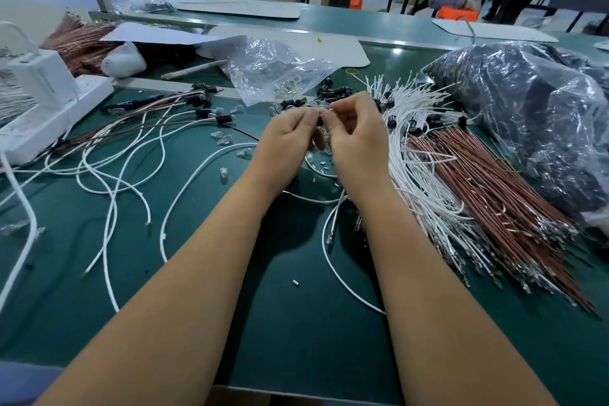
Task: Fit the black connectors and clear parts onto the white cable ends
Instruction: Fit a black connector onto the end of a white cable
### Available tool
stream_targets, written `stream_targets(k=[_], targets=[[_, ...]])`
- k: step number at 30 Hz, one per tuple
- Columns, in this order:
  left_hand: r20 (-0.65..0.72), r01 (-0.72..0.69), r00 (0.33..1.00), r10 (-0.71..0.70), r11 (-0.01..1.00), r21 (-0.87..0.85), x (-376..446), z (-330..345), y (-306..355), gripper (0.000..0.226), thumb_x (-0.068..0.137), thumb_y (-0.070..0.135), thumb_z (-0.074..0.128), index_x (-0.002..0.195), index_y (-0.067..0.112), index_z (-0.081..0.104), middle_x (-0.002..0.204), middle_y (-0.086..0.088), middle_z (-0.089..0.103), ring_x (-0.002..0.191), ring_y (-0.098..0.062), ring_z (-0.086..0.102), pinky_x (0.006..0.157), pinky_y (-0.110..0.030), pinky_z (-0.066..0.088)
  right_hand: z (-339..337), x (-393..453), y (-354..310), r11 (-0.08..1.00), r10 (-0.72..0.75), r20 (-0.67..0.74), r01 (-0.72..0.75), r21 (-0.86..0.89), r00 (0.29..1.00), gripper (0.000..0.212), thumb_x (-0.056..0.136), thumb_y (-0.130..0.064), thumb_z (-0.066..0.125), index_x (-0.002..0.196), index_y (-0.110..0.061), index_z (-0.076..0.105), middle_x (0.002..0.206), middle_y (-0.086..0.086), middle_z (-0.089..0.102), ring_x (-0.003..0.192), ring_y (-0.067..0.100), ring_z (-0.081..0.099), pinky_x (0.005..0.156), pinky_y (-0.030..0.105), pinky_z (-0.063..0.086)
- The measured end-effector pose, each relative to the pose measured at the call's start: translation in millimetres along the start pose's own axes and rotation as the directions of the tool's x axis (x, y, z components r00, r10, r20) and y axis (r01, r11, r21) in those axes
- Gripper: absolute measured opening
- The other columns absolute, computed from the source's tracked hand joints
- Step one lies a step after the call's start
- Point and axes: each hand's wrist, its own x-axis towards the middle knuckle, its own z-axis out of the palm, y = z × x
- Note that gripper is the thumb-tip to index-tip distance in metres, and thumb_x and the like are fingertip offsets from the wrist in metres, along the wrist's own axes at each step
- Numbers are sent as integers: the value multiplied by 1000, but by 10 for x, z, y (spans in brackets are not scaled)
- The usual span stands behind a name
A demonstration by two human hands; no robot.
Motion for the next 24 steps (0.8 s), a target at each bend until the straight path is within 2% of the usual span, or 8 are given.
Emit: stream_targets(k=[5, 9, 13, 17, 19, 21, 22, 24], targets=[[19, -203, 973, 228, 818, 538, -38, -140, -23, 26, 100, 18, 46, 96, 2, 66, 78, -7, 63, 73, -24, 53, 71, -38, 44, -138, 6, -74, 982, 35, -258, 14, 186, 965, 15, 99, -11, 49, 91, -24, 46, 80, -2, 58, 59, 8, 62, 59, 19, 51], [-66, -132, 961, 269, 654, 745, -7, -247, 51, 34, 101, 32, 44, 87, 8, 64, 74, 0, 55, 72, -22, 52, 61, -34, 40, -155, 16, -99, 977, 42, -443, 57, 207, 895, 16, 99, -10, 46, 93, -24, 44, 82, -1, 58, 61, 12, 64, 63, 18, 50], [-223, -21, 919, 324, 607, 795, 73, -582, 176, 37, 101, 38, 43, 86, 12, 65, 68, 0, 58, 61, -23, 52, 52, -29, 32, -94, 9, -44, 997, -12, -280, 34, 75, 960, 15, 98, -7, 48, 102, -22, 47, 87, -7, 58, 71, 14, 65, 65, 21, 53], [-313, 39, 846, 432, 534, 844, 191, -1220, 233, 32, 100, 32, 47, 95, 11, 70, 82, -9, 67, 74, -28, 59, 57, -31, 39, -24, -28, 4, 990, -89, -101, 76, -121, 991, 17, 95, -4, 51, 104, -18, 54, 96, 5, 59, 78, 17, 57, 69, 26, 49], [-289, 140, 898, 332, 407, 902, 233, -1481, 156, 29, 99, 30, 47, 110, 13, 68, 100, -13, 64, 97, -33, 57, 71, -37, 40, -25, -44, 25, 973, -119, -27, 112, -202, 992, 16, 94, -2, 52, 103, -12, 61, 97, 8, 61, 78, 15, 54, 70, 23, 44], [-292, 271, 953, 82, 206, 940, 228, -1620, 39, 41, 95, 28, 48, 135, 19, 51, 129, -13, 49, 124, -31, 38, 95, -47, 32, -61, -25, 17, 969, -92, 13, 92, -230, 996, 16, 93, -2, 53, 100, -10, 65, 95, 5, 63, 79, 13, 54, 70, 20, 43], [-312, 311, 950, -22, 160, 937, 210, -1641, -7, 53, 93, 26, 49, 144, 20, 38, 139, -12, 39, 131, -30, 26, 102, -52, 24, -96, 1, 1, 973, -67, 6, 66, -223, 998, 17, 93, -2, 53, 99, -11, 66, 93, 2, 62, 77, 11, 55, 68, 17, 43], [-336, 340, 940, -54, 195, 920, 182, -1583, -55, 64, 88, 24, 52, 148, 22, 28, 145, -11, 29, 136, -30, 16, 107, -58, 17, -212, 92, -32, 986, -2, -76, -11, -169, 997, 18, 93, -2, 53, 96, -16, 65, 88, -3, 62, 73, 5, 56, 64, 12, 45]])
